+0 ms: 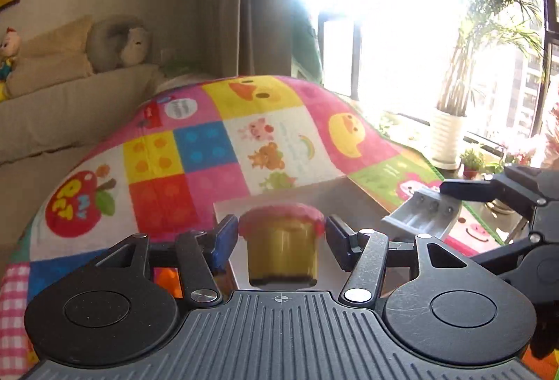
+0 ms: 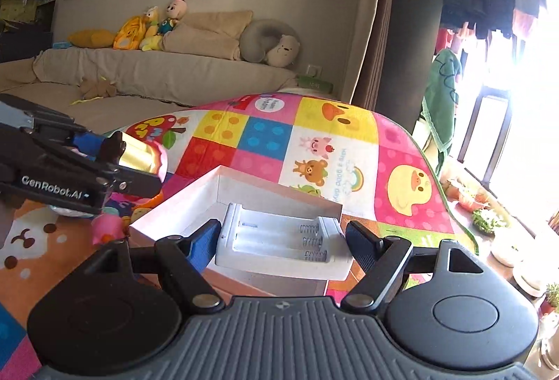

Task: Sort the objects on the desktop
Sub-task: 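Drop the cupcake toy into the box with the left gripper while the right drops the charger in, then grasp the pink pig toy with the left gripper while the right gripper grasps the red disc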

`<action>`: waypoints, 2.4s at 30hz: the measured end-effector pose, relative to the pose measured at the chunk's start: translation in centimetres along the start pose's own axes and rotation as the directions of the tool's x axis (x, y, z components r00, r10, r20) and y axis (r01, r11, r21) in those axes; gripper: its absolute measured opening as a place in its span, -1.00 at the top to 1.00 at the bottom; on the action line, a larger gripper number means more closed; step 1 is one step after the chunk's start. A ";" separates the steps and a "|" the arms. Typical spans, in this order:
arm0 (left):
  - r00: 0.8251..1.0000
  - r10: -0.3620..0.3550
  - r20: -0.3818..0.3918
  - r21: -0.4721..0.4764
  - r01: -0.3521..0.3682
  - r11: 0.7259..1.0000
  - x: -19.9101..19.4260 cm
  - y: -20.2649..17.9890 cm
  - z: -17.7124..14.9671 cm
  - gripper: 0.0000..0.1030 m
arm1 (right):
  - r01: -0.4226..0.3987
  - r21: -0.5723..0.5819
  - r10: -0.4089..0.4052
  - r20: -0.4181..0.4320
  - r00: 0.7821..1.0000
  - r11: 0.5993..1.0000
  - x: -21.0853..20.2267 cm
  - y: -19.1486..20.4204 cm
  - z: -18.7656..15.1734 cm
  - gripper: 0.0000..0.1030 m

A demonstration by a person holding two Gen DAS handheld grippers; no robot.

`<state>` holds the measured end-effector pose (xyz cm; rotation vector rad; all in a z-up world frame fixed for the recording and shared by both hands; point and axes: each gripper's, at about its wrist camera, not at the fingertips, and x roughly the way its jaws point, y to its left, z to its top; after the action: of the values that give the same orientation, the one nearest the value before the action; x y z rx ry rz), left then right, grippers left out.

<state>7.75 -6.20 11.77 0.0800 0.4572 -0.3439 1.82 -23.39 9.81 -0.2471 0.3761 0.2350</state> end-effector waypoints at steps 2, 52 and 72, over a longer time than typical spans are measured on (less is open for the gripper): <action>1.000 -0.006 -0.014 -0.046 0.005 0.999 1.7 0.8 0.9 -0.32 | 0.014 0.004 -0.014 0.000 1.000 1.000 2.2 0.0 0.1 -0.53; 0.969 0.062 -0.239 -0.031 -0.071 0.997 -5.0 2.6 -13.4 -0.49 | 0.042 0.253 0.028 -0.267 0.963 0.967 -1.6 1.2 -10.1 -1.00; 0.958 -0.118 -0.260 0.041 0.133 0.990 -7.8 -2.0 -14.8 -0.96 | 0.032 0.278 0.062 -0.322 0.945 0.960 -0.5 0.9 -10.3 -1.00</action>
<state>-5.72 -3.46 2.01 0.1542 0.7115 -0.4745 -2.33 -25.51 0.56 -0.0013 0.7364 0.1524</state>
